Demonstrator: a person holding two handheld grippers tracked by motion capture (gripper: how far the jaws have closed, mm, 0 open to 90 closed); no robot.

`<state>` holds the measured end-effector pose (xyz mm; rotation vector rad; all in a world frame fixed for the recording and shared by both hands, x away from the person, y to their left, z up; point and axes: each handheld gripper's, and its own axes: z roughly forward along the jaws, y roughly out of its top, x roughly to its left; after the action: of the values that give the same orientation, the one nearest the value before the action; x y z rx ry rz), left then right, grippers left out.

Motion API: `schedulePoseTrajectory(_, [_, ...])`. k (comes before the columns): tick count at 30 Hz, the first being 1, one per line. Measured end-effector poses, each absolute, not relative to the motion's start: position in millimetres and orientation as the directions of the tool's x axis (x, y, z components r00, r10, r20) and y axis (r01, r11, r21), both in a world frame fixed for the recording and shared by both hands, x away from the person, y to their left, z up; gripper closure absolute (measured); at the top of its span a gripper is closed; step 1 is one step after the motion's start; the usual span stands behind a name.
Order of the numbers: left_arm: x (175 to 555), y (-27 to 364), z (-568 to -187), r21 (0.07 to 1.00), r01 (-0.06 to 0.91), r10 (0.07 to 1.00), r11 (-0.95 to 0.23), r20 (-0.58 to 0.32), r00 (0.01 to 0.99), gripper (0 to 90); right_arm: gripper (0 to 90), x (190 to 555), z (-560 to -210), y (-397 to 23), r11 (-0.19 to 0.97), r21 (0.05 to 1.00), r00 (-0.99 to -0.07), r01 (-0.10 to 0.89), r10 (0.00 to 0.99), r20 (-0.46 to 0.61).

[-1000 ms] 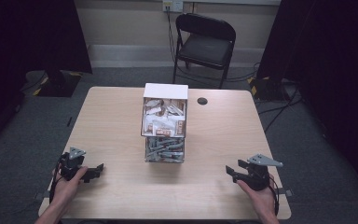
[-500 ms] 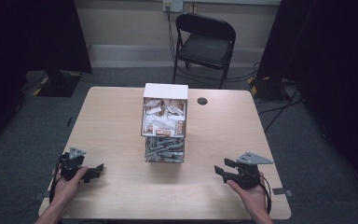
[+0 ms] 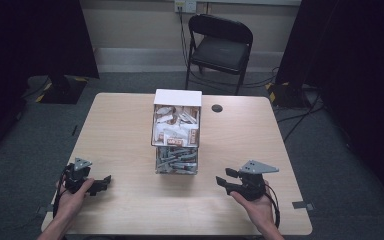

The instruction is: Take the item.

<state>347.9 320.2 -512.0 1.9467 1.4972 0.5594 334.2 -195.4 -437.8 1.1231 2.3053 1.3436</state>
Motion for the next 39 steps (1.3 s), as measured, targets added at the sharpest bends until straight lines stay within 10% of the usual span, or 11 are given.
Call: schedulePoseTrajectory(39, [348, 320, -512, 0.691, 0.703, 0.962, -0.168, -0.040, 0.270, 0.0, 55.9, 349, -421, -106, 0.343, 0.860, -0.836, 0.377, 0.526, 0.157])
